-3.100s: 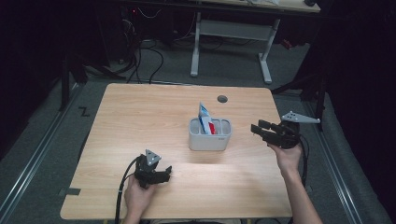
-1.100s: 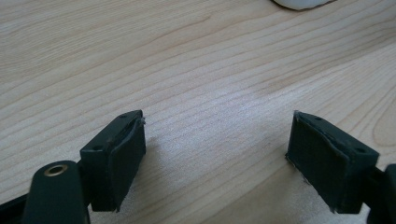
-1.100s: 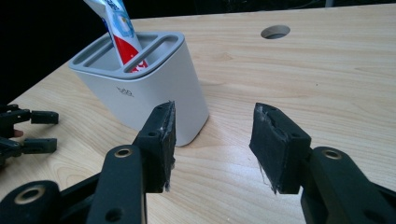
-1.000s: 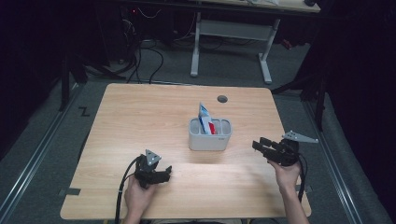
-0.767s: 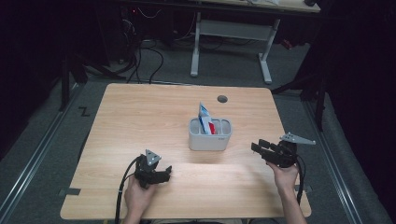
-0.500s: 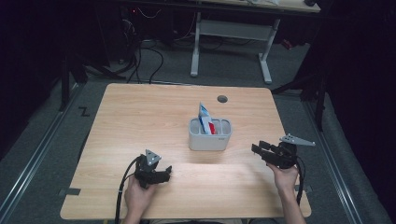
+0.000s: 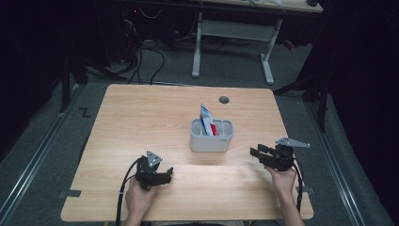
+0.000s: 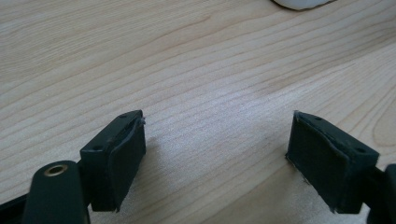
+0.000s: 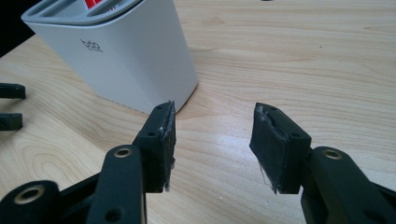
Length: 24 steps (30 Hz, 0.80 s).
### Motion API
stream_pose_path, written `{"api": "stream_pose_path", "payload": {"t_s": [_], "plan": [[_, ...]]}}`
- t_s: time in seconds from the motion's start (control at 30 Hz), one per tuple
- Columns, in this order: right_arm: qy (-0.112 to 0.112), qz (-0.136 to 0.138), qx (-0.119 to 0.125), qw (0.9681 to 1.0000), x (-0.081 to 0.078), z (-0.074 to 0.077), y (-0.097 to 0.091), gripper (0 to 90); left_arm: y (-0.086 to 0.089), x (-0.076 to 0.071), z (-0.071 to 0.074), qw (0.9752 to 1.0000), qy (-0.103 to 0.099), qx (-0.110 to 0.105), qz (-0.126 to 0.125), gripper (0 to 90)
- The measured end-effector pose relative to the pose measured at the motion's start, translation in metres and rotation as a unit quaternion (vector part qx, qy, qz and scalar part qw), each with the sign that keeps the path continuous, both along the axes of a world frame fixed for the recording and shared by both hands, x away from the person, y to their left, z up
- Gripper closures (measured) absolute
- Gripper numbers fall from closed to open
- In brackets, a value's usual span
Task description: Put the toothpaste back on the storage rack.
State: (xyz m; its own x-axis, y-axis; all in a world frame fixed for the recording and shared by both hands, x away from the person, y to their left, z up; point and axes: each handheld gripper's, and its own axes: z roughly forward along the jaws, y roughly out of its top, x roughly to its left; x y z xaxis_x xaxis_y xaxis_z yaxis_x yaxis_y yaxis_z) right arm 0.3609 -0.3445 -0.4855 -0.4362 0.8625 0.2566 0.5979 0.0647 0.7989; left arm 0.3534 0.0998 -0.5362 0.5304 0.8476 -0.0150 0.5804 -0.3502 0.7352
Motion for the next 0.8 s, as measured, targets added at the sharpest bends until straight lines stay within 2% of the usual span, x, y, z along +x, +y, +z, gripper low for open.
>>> {"api": "stream_pose_path", "payload": {"t_s": [0.27, 0.5, 0.8], "plan": [[0.001, 0.002, -0.036, 0.9994, 0.003, -0.006, 0.009, 49.8, 0.0, 0.0, 0.0, 1.0, 0.0, 0.0, 0.0, 19.7], [0.006, 0.001, -0.039, 0.9992, 0.007, -0.013, 0.012, 49.9, 0.0, 0.0, 0.0, 1.0, 0.0, 0.0, 0.0, 19.7], [0.025, -0.007, -0.044, 0.9987, 0.011, -0.026, 0.011, 49.9, 0.0, 0.0, 0.0, 1.0, 0.0, 0.0, 0.0, 19.7]]}}
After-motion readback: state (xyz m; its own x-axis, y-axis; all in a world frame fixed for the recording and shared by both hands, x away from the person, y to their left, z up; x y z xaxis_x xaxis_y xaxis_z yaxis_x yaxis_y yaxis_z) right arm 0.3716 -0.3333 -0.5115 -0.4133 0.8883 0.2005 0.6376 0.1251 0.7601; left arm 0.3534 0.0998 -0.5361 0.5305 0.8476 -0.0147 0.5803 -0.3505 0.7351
